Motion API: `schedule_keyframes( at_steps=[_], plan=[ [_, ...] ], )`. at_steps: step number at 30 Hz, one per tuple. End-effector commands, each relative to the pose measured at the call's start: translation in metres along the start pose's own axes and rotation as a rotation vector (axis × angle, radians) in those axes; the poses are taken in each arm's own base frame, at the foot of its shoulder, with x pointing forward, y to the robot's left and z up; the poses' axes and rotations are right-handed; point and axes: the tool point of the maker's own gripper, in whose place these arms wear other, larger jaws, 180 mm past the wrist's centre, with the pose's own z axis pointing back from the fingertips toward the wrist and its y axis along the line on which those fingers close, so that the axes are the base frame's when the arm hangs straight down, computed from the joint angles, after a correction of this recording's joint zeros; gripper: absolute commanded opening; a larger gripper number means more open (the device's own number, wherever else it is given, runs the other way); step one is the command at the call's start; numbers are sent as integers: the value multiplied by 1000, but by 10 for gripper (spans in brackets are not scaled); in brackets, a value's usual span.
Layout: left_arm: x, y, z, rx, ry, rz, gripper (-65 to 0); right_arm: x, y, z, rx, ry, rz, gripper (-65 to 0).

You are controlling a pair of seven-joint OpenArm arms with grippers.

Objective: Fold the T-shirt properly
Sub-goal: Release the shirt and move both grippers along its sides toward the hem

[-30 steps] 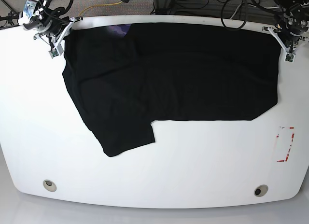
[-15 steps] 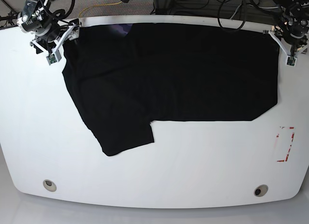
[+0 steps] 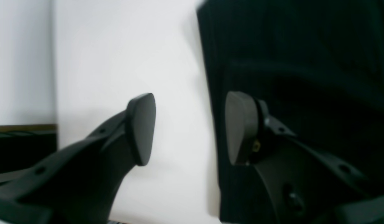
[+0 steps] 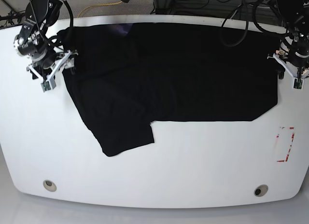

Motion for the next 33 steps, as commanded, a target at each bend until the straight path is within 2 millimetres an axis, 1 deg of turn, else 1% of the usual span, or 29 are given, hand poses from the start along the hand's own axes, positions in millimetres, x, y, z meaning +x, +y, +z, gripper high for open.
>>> schedule_keyframes(
  at_steps=[1,3,4,6,10,13,15,17,18,20,21,23,24,26,28,30,32,33],
  plan=[
    [8,2,-9,11,-7,17,-318,17,-11,-7,-1,-39,-22,-154],
    [12,6,-20,25,5,29,-318,28,-18,-16,8,-54,-49,-154],
    [11,6,-25,27,15,34,-318,32,-24,-17,4,-58,-51,-154],
    [17,8,-33,28,14,49,-318,41,-32,-24,10,-67,-71,-154],
    [26,4,-49,-1,2,96,-318,59,-44,-43,43,-81,-139,-154],
    [32,3,-55,-12,-6,115,-318,74,-53,-55,66,-115,-188,-154],
    [34,2,-58,-17,-9,123,-318,87,-50,-69,104,-140,-201,-154],
    [35,1,-60,-22,-9,127,-318,96,-55,-75,114,-149,-192,-154],
    [37,1,-61,-24,-12,131,-318,99,-54,-82,129,-152,-196,-154],
    [38,-2,-64,-34,-12,130,-318,103,-51,-94,157,-165,-222,-154],
    [38,-7,-66,-48,-7,122,-318,106,-50,-100,170,-175,-237,-154],
    [39,-12,-67,-62,-5,110,-318,106,-49,-109,184,-197,-268,-154],
    [39,-12,-67,-63,-5,107,-318,105,-52,-111,181,-206,-277,-154],
    [40,-14,-68,-67,-6,102,-318,101,-50,-117,190,-208,-292,-154],
    [40,-15,-68,-68,-6,103,-318,108,-40,-122,212,-202,-276,-154],
    [41,-15,-68,-68,-8,104,-318,108,-28,-127,233,-189,-259,-154],
    [42,-16,-68,-71,-11,105,-318,109,-10,-134,266,-184,-254,-154],
    [43,-15,-68,-70,-13,105,-317,111,-4,-136,277,-185,-254,-154]
  ],
)
